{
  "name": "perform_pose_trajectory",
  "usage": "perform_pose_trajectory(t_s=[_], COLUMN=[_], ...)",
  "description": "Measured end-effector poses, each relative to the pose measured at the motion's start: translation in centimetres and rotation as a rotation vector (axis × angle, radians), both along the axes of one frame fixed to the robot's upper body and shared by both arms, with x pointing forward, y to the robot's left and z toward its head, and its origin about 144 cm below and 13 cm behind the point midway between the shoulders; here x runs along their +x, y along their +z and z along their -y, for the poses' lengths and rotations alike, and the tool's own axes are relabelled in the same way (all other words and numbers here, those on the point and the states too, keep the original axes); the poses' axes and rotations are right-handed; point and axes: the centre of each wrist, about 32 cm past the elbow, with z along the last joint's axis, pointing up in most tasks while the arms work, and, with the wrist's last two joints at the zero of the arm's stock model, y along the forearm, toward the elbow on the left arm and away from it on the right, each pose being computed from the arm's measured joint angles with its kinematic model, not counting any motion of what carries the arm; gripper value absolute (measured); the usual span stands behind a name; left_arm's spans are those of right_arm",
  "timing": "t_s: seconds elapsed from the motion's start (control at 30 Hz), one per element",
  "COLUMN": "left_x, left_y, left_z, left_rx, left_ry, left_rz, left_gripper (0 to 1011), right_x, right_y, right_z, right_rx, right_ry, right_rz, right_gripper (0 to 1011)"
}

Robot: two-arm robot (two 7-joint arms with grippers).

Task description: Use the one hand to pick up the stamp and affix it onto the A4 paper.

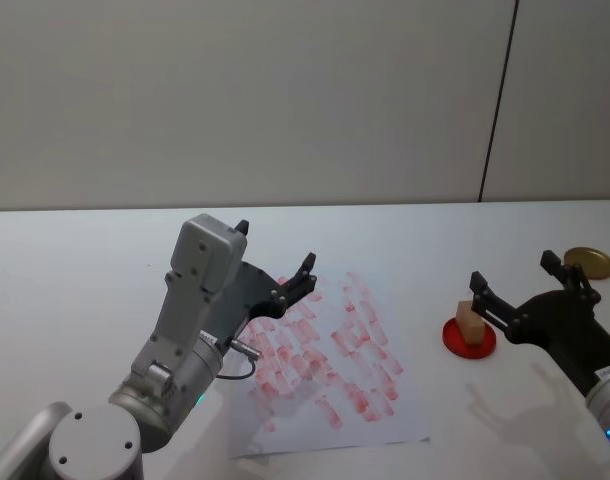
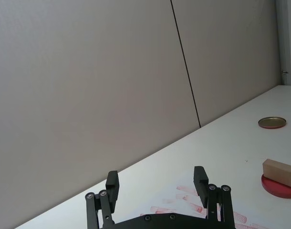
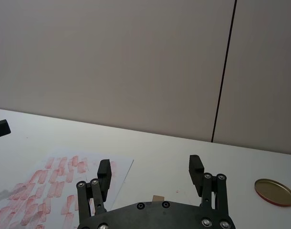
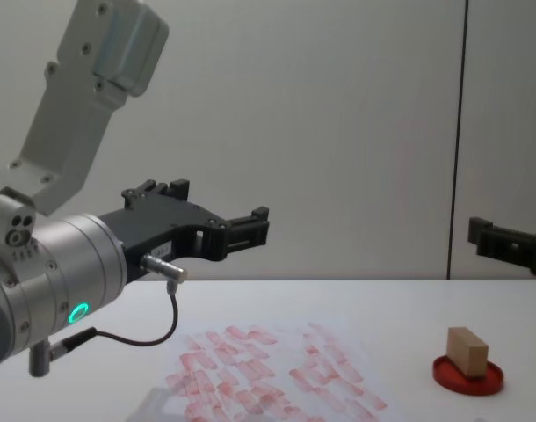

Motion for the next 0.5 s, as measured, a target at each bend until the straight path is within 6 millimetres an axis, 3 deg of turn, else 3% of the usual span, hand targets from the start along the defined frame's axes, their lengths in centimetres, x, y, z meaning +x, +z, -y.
perform_pose_trajectory(t_s=[0.5], left_x=[0.00], left_y=[0.00], left_z=[0.00], left_rx=[0.000], left_ry=[0.000], left_rz=[0.000], left_gripper=[993], right_x=[0.00], right_y=[0.02], right_z=[0.00], right_rx=[0.000], right_ry=[0.000], right_rz=[0.001], right_gripper=[1001])
